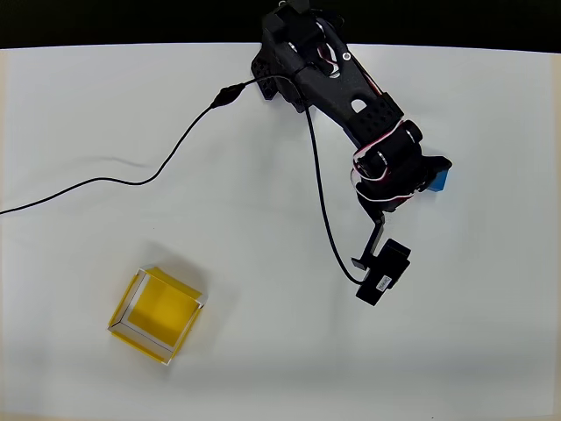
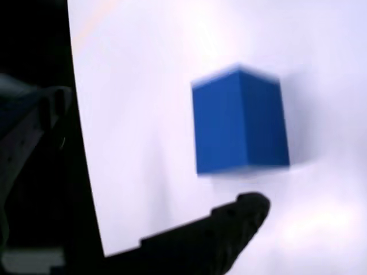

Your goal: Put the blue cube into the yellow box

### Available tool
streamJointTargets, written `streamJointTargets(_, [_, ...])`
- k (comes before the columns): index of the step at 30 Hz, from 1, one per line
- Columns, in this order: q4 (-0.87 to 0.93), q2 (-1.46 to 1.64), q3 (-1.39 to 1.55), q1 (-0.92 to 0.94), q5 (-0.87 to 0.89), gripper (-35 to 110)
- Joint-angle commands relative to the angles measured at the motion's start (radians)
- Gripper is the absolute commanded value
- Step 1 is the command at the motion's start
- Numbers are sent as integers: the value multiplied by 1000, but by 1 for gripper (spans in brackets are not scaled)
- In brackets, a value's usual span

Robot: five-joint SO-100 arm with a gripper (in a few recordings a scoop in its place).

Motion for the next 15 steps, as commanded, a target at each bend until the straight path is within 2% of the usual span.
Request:
streamJointTargets(1, [21,-29,-135,-61,-26,60])
streamJointTargets(15, [-31,-324,-291,-155,-55,61])
